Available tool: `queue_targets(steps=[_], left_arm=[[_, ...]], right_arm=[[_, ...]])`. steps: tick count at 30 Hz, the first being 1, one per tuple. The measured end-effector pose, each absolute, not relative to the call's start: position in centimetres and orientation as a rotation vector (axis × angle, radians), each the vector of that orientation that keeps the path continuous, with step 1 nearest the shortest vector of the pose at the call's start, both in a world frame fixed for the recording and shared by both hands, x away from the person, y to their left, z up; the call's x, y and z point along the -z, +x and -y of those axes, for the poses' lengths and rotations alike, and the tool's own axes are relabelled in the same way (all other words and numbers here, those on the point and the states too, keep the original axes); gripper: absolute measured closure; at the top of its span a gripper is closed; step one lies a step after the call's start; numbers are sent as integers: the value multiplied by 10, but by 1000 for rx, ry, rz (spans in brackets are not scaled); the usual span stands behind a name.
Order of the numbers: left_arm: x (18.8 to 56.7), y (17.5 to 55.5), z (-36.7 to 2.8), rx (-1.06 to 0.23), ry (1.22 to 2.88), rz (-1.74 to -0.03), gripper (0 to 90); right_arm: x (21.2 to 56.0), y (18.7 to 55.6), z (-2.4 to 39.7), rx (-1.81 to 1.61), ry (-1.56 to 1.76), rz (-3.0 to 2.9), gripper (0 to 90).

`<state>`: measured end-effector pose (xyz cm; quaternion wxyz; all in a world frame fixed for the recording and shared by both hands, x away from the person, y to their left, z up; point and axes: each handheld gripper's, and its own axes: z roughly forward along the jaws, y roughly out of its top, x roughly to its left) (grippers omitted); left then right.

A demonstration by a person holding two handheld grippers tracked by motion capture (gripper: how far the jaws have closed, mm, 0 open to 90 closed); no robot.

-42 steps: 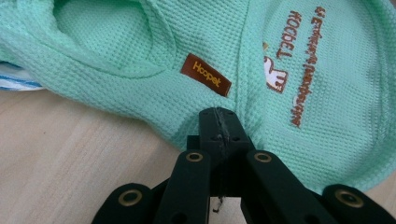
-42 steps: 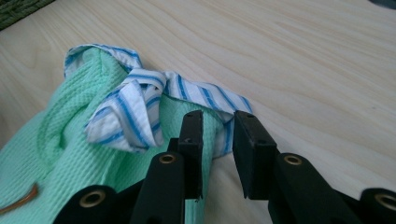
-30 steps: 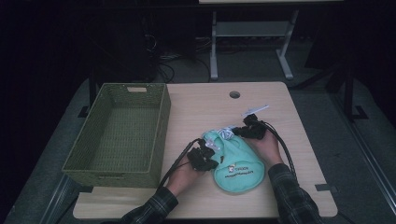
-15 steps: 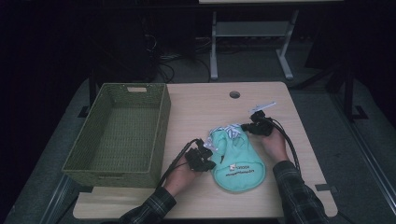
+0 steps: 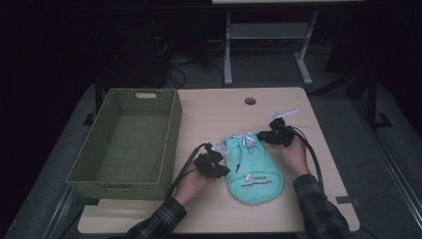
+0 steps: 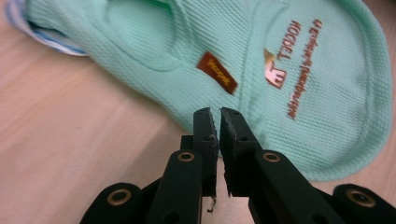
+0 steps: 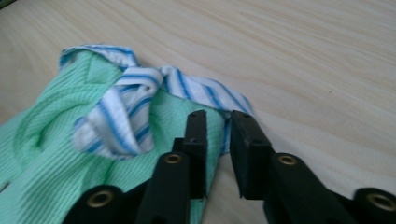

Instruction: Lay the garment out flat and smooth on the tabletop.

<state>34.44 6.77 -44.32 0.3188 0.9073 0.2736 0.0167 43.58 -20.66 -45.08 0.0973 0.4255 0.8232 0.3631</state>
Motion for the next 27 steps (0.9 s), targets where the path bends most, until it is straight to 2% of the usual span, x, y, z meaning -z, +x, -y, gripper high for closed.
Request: queue_targets(steps=[3,27], left_arm=[[439,350,-69,-56,2367,-726,895],[435,397,-67,-216,2295,-838,896]], right_arm=[[447,427,211,-1108,1260,-2413,894],[448,348,234,-1089,1133,-2435,893]])
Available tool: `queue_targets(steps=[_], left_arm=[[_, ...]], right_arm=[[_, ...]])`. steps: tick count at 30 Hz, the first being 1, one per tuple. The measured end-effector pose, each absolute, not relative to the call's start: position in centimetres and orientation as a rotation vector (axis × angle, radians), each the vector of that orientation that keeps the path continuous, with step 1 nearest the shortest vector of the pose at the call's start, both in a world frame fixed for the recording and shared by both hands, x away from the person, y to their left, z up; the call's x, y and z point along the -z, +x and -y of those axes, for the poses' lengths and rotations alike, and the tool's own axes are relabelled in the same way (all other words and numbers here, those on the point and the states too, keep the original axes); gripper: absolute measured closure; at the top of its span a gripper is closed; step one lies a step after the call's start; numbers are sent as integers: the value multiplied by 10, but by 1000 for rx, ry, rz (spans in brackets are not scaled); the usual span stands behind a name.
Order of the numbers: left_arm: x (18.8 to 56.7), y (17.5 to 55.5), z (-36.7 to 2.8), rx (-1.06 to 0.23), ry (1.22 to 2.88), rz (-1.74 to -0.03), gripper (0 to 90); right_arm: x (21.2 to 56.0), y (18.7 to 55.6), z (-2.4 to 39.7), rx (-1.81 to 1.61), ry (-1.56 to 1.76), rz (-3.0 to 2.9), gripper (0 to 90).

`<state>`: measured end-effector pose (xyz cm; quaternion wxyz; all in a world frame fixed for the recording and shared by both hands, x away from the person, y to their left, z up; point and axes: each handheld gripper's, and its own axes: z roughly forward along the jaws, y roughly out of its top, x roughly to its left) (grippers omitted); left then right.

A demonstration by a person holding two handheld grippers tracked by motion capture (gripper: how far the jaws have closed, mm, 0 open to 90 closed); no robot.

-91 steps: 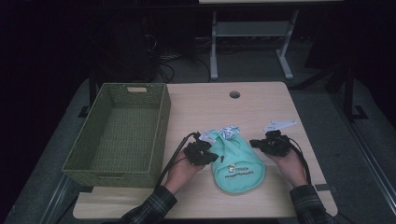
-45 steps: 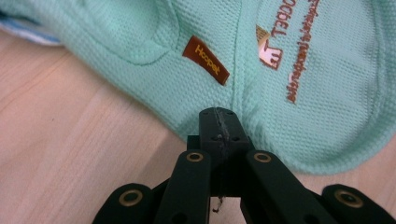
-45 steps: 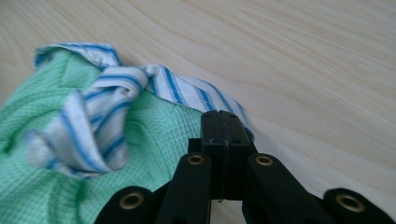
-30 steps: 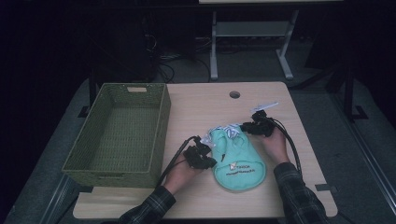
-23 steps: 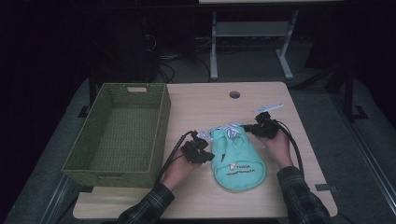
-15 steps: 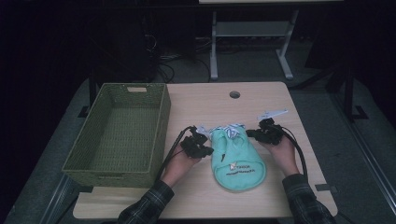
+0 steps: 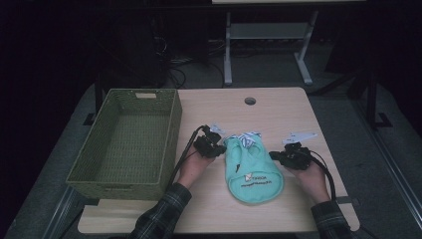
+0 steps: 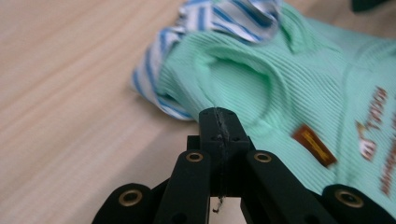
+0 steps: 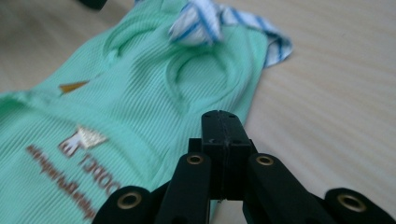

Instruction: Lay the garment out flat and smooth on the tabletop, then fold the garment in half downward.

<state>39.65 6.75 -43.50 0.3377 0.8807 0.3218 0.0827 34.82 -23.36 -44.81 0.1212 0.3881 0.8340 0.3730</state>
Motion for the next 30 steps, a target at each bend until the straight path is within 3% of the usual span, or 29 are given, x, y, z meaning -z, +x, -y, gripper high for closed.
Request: queue_targets(steps=[15,30], left_arm=[[441,435,-68,-227,2175,-872,896],[458,442,-43,-239,2302,-810,896]], right_arm=[[463,313,245,-1031,1154,-2481,894],[466,310,247,-1026,1150,-2491,895]])
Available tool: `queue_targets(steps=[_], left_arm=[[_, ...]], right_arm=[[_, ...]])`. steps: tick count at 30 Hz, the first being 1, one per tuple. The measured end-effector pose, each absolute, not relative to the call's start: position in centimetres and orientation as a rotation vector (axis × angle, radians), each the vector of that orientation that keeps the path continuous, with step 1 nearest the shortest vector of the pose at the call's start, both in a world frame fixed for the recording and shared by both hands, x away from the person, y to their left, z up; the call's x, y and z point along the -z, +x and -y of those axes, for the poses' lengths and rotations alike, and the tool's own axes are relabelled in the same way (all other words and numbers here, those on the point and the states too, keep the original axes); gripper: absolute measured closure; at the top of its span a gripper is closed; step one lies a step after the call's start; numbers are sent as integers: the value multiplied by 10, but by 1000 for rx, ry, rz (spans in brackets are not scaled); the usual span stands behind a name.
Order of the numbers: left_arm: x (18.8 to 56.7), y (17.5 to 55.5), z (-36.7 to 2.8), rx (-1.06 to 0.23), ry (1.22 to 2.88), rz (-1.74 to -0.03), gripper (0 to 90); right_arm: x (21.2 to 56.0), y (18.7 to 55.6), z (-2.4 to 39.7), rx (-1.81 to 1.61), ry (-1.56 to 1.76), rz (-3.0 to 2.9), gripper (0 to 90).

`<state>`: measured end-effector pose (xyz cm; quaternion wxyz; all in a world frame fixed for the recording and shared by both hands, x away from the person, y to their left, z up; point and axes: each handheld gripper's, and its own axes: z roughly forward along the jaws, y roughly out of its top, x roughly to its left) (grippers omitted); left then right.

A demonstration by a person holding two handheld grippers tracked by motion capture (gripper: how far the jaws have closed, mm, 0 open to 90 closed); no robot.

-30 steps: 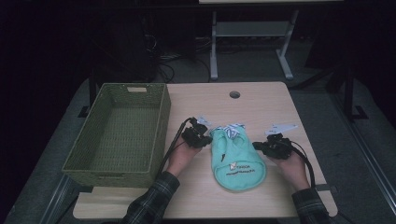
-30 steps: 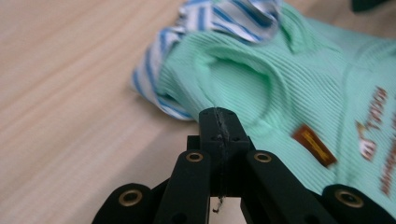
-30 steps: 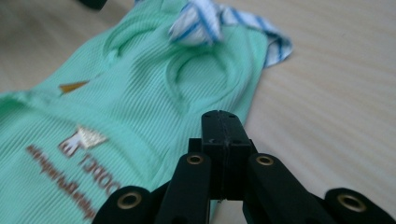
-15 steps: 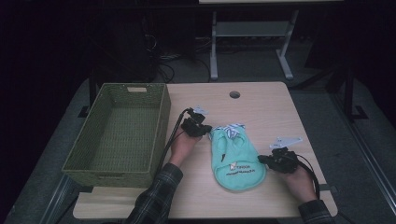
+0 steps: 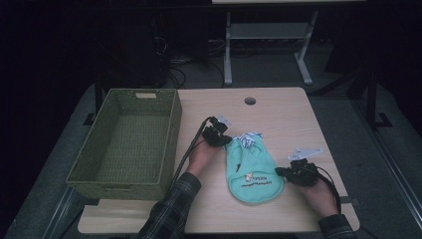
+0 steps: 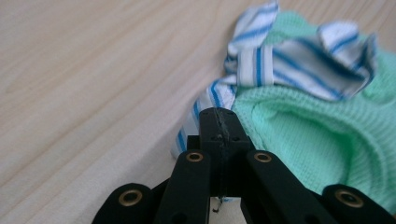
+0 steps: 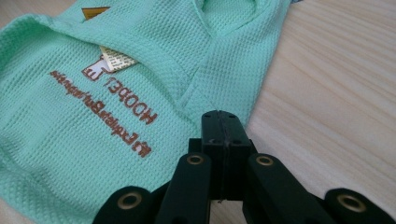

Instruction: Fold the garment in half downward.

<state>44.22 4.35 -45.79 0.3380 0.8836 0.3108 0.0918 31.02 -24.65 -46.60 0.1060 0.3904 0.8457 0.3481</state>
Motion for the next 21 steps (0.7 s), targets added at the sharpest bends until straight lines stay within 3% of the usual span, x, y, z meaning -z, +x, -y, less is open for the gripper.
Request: queue_targets(steps=[21], left_arm=[[453,390,-56,-253,2444,-817,897]], right_arm=[[465,322,252,-998,1174,-2479,895]])
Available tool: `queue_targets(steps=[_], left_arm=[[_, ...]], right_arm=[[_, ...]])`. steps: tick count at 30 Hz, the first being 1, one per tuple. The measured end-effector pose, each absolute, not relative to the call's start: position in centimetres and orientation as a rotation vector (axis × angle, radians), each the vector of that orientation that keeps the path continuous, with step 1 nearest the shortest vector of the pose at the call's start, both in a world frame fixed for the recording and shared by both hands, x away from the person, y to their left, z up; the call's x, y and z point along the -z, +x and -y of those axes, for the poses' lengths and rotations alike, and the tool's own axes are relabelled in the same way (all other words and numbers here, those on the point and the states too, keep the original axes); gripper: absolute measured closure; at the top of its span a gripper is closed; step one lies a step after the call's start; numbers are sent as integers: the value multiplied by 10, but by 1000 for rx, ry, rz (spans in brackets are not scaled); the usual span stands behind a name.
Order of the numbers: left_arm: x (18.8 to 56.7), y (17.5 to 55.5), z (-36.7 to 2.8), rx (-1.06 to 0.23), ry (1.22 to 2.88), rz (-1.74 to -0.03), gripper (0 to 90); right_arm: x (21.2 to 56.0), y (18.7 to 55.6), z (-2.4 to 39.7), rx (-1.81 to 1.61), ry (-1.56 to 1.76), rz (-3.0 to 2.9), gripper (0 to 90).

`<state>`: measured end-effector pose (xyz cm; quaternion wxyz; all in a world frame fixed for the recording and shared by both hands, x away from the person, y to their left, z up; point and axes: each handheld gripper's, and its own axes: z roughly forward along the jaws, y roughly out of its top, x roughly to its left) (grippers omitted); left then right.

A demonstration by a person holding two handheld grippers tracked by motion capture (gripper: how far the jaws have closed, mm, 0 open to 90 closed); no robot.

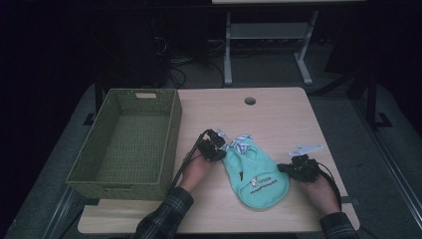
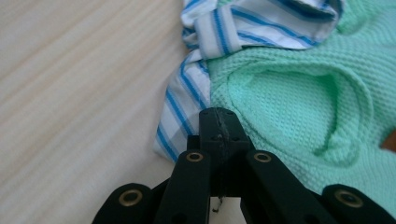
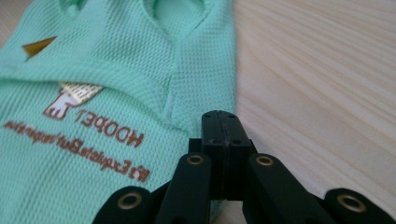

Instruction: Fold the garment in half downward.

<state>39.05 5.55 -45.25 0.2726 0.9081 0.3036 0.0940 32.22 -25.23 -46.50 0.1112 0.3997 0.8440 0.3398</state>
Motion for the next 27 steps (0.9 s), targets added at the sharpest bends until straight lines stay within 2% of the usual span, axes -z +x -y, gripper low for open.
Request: queue_targets(steps=[5,23,27], left_arm=[[452,382,-60,-203,2434,-826,897],[454,341,-64,-144,2433,-732,896],[451,342,-68,-118,2392,-745,838]], right_arm=[[465,329,257,-993,1172,-2473,894],[470,348,262,-1039,1204,-2409,894],[465,344,263,-1088,1226,-2397,894]])
